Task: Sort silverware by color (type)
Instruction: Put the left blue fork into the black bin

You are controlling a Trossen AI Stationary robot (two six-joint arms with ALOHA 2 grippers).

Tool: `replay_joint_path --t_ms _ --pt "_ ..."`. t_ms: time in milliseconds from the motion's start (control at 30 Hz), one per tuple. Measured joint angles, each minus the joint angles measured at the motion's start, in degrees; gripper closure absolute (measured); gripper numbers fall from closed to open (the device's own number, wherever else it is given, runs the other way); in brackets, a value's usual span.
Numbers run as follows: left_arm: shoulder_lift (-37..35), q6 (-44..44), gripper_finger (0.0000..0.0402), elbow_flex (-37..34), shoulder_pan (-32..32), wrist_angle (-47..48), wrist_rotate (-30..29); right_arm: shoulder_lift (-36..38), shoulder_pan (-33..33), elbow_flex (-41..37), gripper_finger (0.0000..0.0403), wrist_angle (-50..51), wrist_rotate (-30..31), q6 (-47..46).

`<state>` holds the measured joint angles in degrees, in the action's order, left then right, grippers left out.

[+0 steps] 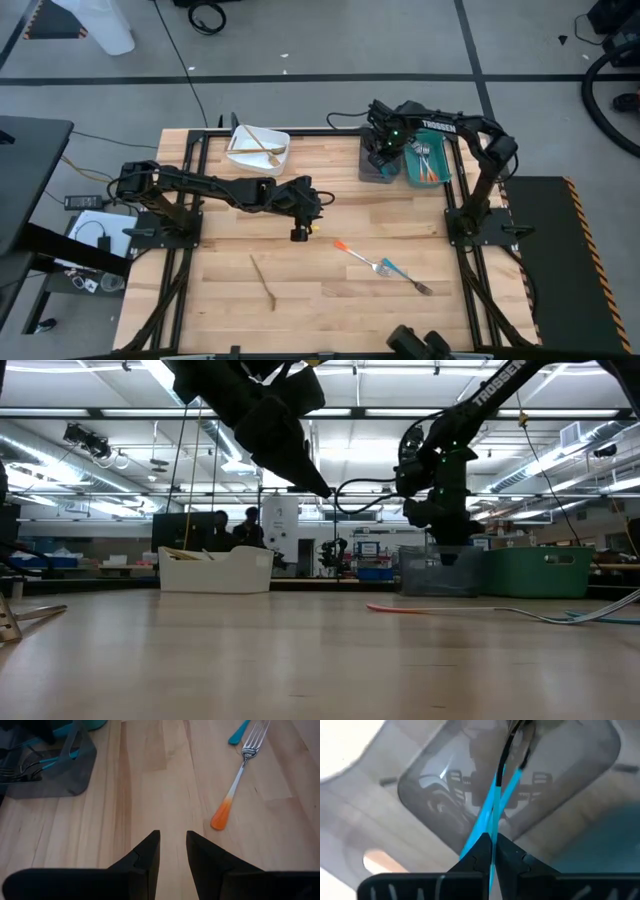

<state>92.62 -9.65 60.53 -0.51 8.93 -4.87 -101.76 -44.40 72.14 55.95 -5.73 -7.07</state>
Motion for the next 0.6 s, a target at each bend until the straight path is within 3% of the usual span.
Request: replay_joint_path --t_ms 433,600 --pt "-0.01 0.44 0.0299 0.00 0.00 1.03 0.00 -0.38 0.00 0.00 0.0380 -2.05 0.18 -0.37" --pt "-0.01 0.46 0.0299 0.00 0.00 1.00 0.00 -0.38 -0.04 0.00 0.0380 -1.88 2.90 -0.24"
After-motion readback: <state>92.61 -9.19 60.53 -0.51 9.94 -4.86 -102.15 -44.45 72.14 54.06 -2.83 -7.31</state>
